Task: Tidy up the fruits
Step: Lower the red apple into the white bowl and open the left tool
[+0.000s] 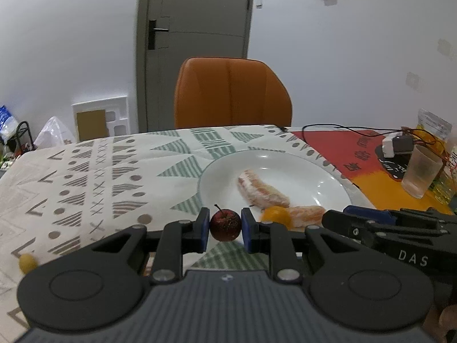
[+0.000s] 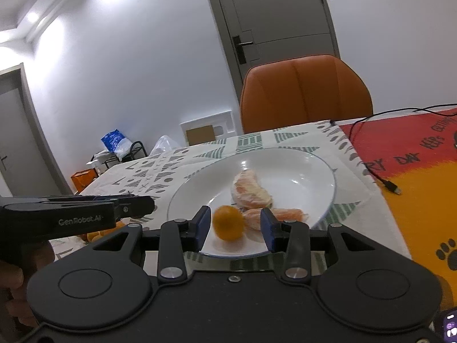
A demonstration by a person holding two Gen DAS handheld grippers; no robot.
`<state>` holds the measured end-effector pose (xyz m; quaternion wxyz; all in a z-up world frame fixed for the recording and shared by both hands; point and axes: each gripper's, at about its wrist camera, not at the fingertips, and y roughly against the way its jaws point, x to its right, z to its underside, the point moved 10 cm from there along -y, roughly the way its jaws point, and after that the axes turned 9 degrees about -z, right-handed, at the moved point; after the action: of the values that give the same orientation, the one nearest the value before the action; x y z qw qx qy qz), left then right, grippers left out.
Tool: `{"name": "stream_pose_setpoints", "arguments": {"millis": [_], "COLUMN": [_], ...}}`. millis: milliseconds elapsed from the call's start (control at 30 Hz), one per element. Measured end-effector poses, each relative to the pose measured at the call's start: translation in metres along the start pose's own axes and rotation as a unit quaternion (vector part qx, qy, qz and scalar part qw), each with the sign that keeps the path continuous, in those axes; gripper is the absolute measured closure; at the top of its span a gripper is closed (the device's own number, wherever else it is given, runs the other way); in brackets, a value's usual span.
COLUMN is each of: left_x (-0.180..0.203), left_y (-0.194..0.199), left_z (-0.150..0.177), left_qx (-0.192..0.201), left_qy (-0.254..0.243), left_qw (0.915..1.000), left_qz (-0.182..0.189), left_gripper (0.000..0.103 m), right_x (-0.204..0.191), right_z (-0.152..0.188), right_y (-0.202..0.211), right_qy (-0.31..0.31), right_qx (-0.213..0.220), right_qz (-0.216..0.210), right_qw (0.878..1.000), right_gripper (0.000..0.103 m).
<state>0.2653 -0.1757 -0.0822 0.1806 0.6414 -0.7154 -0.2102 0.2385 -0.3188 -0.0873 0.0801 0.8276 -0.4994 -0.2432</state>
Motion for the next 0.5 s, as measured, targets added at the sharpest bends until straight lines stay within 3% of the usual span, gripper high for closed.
{"name": "stream_pose_setpoints", "arguments": {"millis": [500], "left_x": [0.027], "left_y": [-0.012], "left_z": [-0.015], "left_qx": [0.002], "left_qy": [-0.017], "left_qw": [0.9997], "left_qz": [0.016], "left_gripper": [0.081], "right_x": [0.013], "right_z": [-0.002], "right_y": [0.018], "right_qy": [-0.008], "right_qx": [0.010], "right_qz": [0.014], "right_qw": [1.000], "right_gripper": [0.060]}}
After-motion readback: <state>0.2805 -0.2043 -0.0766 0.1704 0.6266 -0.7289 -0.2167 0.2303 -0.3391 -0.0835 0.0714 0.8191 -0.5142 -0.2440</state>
